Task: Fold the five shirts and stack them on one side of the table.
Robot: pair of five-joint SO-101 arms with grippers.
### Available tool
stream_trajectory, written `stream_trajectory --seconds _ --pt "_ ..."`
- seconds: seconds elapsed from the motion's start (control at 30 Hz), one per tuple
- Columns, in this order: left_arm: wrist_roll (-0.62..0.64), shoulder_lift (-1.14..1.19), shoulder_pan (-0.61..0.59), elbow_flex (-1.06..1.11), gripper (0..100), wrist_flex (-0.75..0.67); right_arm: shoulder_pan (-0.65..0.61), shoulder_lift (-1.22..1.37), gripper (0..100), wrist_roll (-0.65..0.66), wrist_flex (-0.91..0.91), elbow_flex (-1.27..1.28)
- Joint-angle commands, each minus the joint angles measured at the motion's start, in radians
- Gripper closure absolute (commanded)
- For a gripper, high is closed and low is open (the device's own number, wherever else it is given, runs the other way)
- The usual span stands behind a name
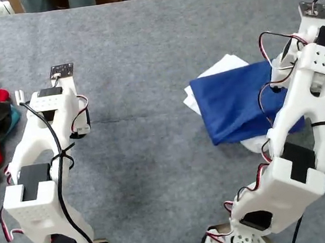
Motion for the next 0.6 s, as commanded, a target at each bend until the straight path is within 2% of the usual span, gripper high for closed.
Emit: stream_trajectory --seconds 0.0,0.1,0.2,0.27,0.3,0.4,0.5,0.57 --pt "-0.014 -0.041 -0.024 -0.073 97 0.061 0.002 -0.021 48.7 -0.009 0.025 -0.053" --pt "-0.015 -0.098 -0.087 -0.131 97 0.166 0.002 -0.021 60.6 -0.060 0.061 -0.120" --pt "-0.020 -0.186 -0.199 -0.239 97 0.272 -0.015 -0.021 80.0 -0.078 0.078 -0.180" --pt "-0.064 -0.241 -0.282 -0.323 97 0.338 -0.040 -0.021 95.3 -0.094 0.078 -0.199" --pt "-0.095 -0.264 -0.325 -0.363 97 0.365 -0.057 -0.021 99.2 -0.097 0.078 -0.203" --pt "-0.140 -0.296 -0.466 -0.479 92 0.400 -0.104 -0.033 92.6 -0.133 0.080 -0.200" --pt "-0.158 -0.262 -0.596 -0.539 77 0.353 -0.163 -0.059 94.1 -0.172 0.080 -0.200" --pt "-0.193 -0.204 -0.661 -0.545 74 0.292 -0.204 -0.073 95.8 -0.183 0.080 -0.199"
